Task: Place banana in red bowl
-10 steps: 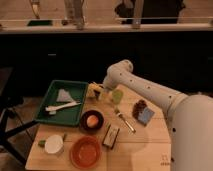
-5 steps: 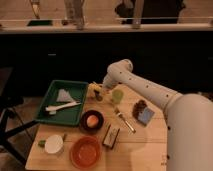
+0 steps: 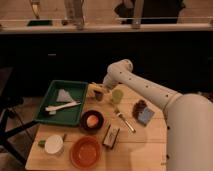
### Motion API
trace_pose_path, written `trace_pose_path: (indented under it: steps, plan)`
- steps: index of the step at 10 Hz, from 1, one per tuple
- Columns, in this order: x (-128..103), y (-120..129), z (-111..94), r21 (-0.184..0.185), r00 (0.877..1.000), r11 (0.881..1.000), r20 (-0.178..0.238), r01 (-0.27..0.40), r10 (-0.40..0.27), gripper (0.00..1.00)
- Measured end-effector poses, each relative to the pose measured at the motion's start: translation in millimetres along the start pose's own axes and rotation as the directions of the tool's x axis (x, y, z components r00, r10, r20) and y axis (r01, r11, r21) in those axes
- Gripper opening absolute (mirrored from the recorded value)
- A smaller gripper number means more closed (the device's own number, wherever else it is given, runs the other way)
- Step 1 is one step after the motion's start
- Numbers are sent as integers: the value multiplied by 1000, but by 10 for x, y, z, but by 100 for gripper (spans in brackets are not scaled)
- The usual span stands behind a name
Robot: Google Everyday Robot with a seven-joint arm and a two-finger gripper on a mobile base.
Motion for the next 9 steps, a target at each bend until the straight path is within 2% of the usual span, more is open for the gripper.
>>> trace_pose_path:
  steps: [4,9]
  plan:
    - [6,-2,-9,-1,1000,1000,3,8,-8,0]
    - [-75,-18,-126,13,999,999,13,43,-43,0]
